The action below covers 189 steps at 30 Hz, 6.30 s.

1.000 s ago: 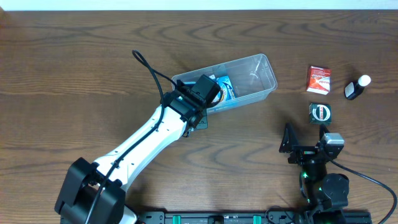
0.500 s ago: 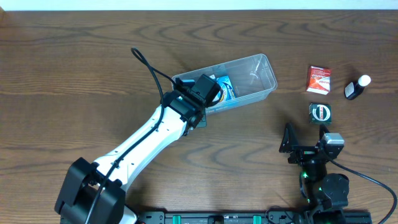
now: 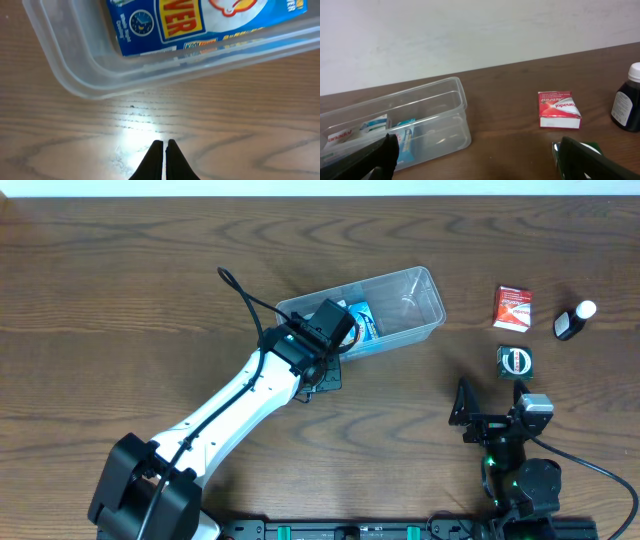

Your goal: Pack container

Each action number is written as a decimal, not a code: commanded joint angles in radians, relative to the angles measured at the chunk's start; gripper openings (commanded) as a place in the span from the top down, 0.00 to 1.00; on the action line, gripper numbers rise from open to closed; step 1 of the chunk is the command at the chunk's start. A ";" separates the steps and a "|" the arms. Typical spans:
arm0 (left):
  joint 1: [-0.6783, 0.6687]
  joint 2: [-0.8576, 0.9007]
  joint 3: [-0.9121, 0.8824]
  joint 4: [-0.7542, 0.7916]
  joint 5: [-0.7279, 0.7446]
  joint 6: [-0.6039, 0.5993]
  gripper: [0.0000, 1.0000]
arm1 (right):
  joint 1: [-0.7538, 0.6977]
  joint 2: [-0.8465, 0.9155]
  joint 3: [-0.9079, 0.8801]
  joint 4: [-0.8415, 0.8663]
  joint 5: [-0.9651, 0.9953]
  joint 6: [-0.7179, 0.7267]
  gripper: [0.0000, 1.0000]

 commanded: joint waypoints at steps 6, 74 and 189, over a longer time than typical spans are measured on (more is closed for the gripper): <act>0.004 0.013 -0.010 0.003 -0.010 0.006 0.94 | -0.008 -0.002 -0.002 -0.003 0.000 -0.013 0.01; 0.119 0.011 -0.108 0.280 -0.292 0.118 0.94 | -0.008 -0.002 -0.002 -0.003 0.000 -0.013 0.01; 0.220 0.436 0.451 0.083 -0.025 0.254 0.94 | -0.008 -0.002 -0.002 -0.003 0.000 -0.013 0.01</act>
